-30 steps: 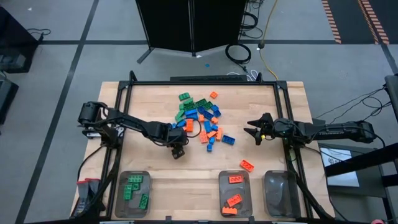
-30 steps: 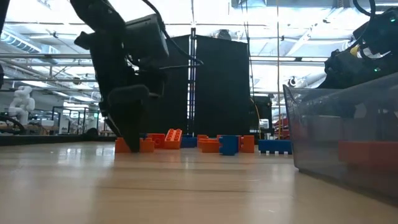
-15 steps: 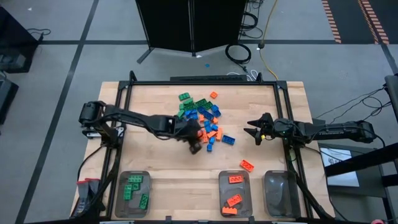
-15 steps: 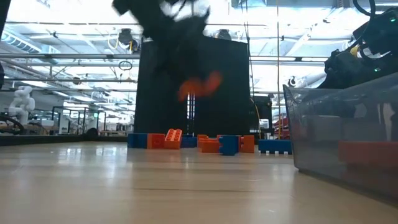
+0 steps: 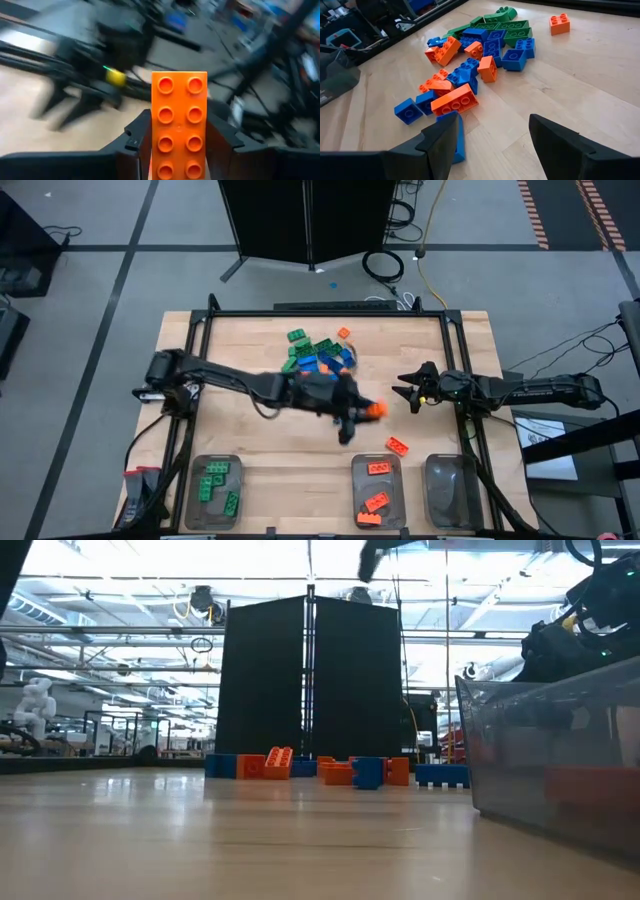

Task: Sort blocks
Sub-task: Put the orange game piece into the center black bin

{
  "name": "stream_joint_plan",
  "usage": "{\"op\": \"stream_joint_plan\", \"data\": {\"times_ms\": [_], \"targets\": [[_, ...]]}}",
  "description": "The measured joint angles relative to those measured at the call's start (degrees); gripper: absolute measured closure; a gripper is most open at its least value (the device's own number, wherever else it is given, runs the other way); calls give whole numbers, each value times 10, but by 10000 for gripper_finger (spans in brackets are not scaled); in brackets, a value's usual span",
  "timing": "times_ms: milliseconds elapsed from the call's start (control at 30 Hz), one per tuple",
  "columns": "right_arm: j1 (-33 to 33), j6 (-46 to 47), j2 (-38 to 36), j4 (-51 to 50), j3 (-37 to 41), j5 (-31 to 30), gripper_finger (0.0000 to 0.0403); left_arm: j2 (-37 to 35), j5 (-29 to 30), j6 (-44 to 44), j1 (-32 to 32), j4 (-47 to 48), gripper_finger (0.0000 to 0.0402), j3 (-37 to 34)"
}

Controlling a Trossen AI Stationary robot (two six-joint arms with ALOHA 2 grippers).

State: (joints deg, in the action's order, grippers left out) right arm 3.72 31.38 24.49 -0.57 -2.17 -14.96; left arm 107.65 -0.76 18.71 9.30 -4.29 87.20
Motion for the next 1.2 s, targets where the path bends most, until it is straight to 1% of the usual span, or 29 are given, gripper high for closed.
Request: {"op": "stream_joint_plan", "data": {"times_ms": [200,300,433,500,633,667,700,833,900,933,1000,1133,1200], "targets": [[0,9,0,0,0,0,165,96,-67,2,32,7,281,73],[0,10,0,0,0,0,165,123,-100,20,37,6,281,89],[0,38,-1,1,0,1,165,139,-150,44,34,15,281,94],[0,38,-2,4,1,12,165,141,-158,45,33,37,281,94],[0,29,-2,42,-4,58,165,142,-161,29,34,70,281,94],[0,21,-2,44,-12,65,165,142,-161,27,35,69,273,94],[0,9,-2,44,-23,67,165,142,-161,26,35,66,255,94],[0,-64,-2,23,-86,72,165,146,-147,25,37,60,175,94],[0,-103,3,-33,-133,73,165,149,-144,32,37,65,155,94],[0,-116,8,-78,-162,73,165,152,-143,34,37,65,151,94],[0,-131,21,-196,-228,74,165,157,-143,34,37,53,147,94],[-1,-132,74,-436,-357,79,165,161,-142,35,38,41,144,94],[-1,-119,105,-518,-407,87,165,162,-142,43,39,37,143,94]]}}
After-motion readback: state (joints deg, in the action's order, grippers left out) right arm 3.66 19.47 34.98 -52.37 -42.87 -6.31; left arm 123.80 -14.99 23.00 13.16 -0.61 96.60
